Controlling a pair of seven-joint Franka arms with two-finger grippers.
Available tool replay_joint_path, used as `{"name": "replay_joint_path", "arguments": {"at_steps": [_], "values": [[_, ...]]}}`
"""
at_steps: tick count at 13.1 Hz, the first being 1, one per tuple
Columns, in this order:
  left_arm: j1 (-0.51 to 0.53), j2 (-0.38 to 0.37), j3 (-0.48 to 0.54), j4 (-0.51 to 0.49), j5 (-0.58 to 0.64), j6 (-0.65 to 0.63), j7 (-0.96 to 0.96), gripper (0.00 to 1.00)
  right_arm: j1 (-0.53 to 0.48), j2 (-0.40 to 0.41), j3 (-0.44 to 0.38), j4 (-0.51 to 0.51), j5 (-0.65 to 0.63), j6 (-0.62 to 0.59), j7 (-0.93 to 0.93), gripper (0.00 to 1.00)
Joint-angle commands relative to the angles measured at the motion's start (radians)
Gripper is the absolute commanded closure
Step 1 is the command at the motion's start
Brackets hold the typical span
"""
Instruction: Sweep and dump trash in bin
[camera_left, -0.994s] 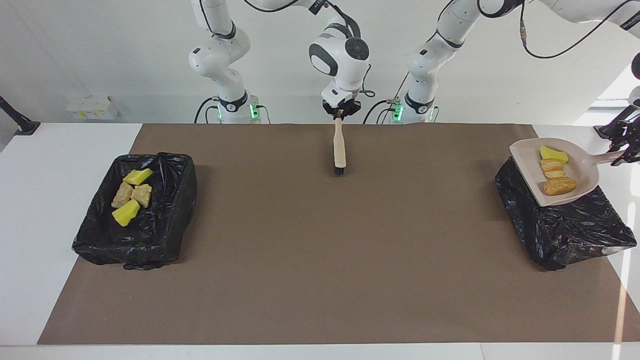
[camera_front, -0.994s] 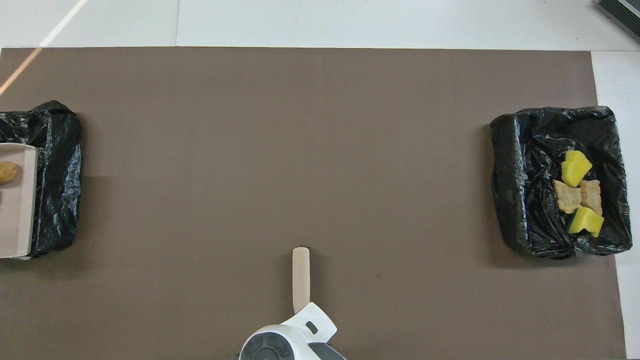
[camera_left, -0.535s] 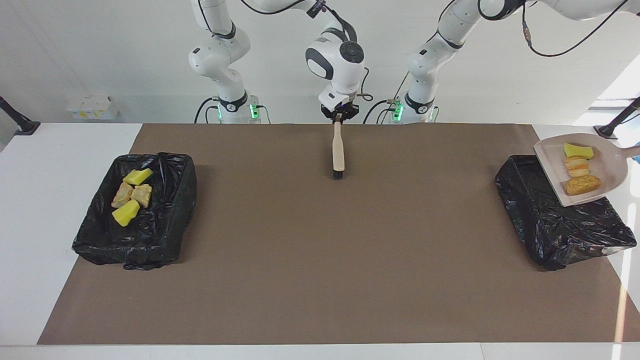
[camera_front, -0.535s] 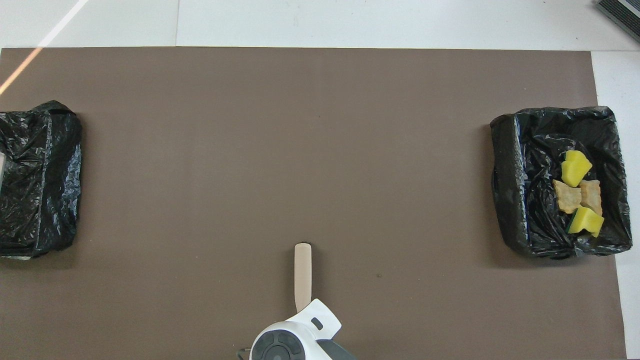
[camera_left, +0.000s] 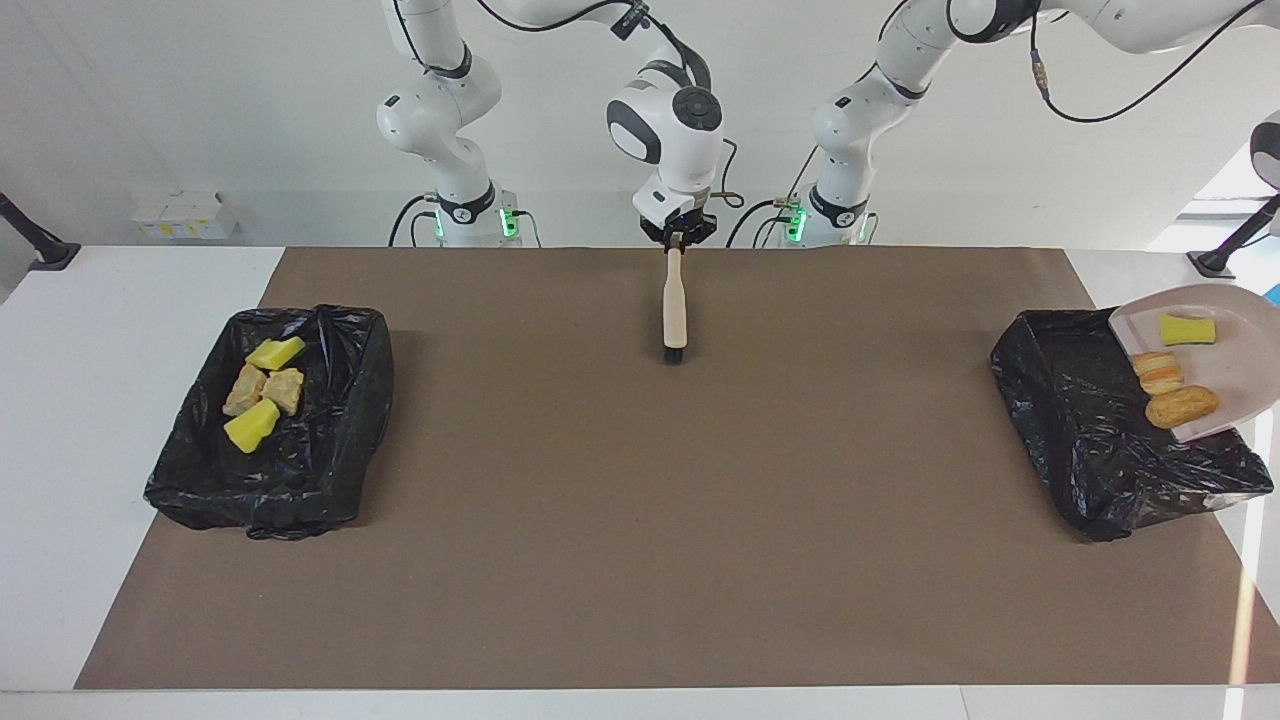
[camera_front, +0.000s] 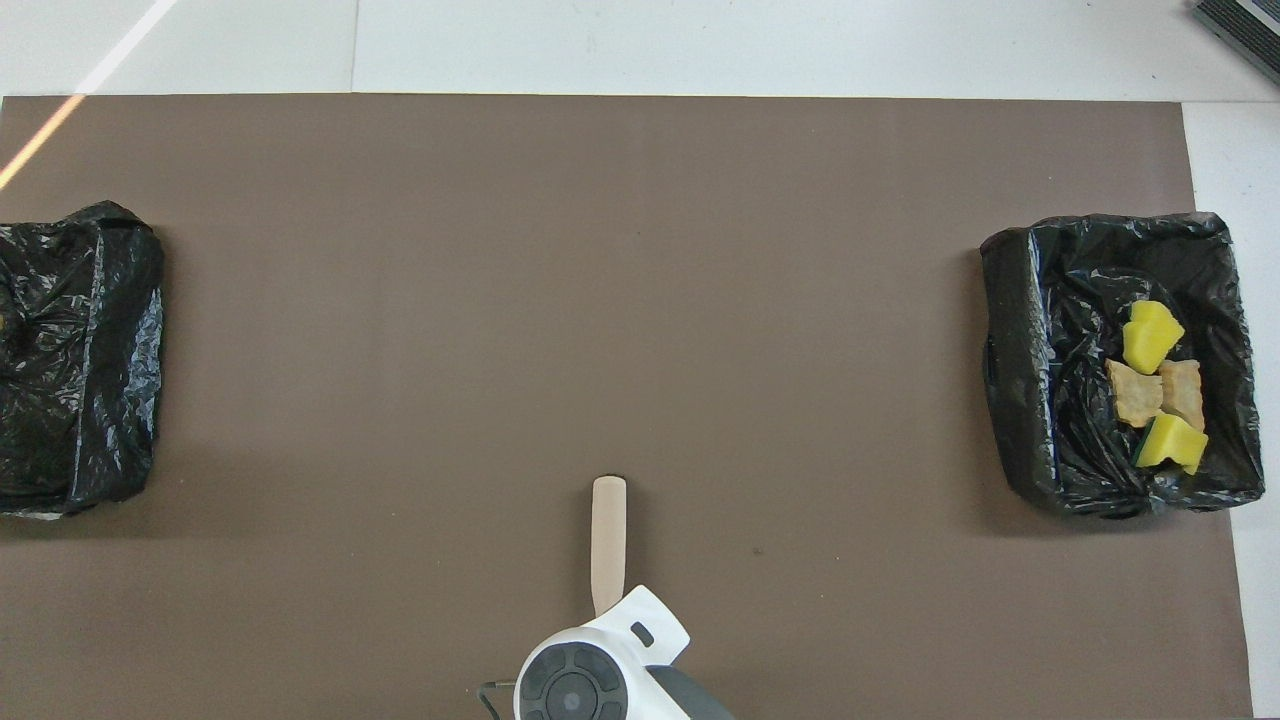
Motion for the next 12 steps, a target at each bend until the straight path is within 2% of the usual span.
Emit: {"name": "replay_joint_path", "arguments": {"at_steps": [1, 2, 3, 4, 5, 6, 7, 8, 9, 12], "values": [[-0.065, -0.072, 0.014, -0.091, 0.135, 0.005, -0.093, 1.00, -0.013, -0.011, 0.003, -0.016, 0.044, 0.024, -0.056, 0.96], [-0.082, -0.077, 0.014, -0.091, 0.193, 0.002, -0.104, 1.00, -0.015, -0.005, 0.003, -0.008, 0.045, 0.024, -0.056, 0.77], [-0.093, -0.094, 0.012, -0.091, 0.233, 0.001, -0.130, 1.00, -0.015, -0.003, 0.003, -0.005, 0.047, 0.024, -0.052, 0.66], [-0.097, -0.104, 0.014, -0.091, 0.261, -0.002, -0.145, 1.00, -0.017, 0.002, 0.003, 0.004, 0.047, 0.026, -0.056, 0.49], [-0.117, -0.123, 0.014, -0.093, 0.302, -0.012, -0.147, 1.00, -0.021, 0.006, 0.001, 0.009, 0.047, 0.026, -0.056, 0.35], [-0.124, -0.132, 0.012, -0.091, 0.341, -0.030, -0.158, 1.00, -0.027, 0.011, 0.001, 0.018, 0.045, 0.030, -0.050, 0.26], [-0.131, -0.140, 0.014, -0.091, 0.356, -0.044, -0.179, 1.00, -0.027, 0.015, 0.000, 0.026, 0.035, 0.047, -0.044, 0.06], [-0.156, -0.146, 0.014, -0.091, 0.391, -0.067, -0.199, 1.00, -0.039, 0.009, -0.003, 0.035, 0.035, 0.056, -0.043, 0.00], [-0.188, -0.148, 0.011, -0.093, 0.434, -0.123, -0.259, 1.00, -0.068, -0.006, -0.003, 0.052, 0.035, 0.050, -0.043, 0.00], [-0.266, -0.170, 0.011, -0.132, 0.442, -0.226, -0.340, 1.00, -0.146, -0.105, -0.006, 0.061, 0.032, 0.040, -0.050, 0.00]]}}
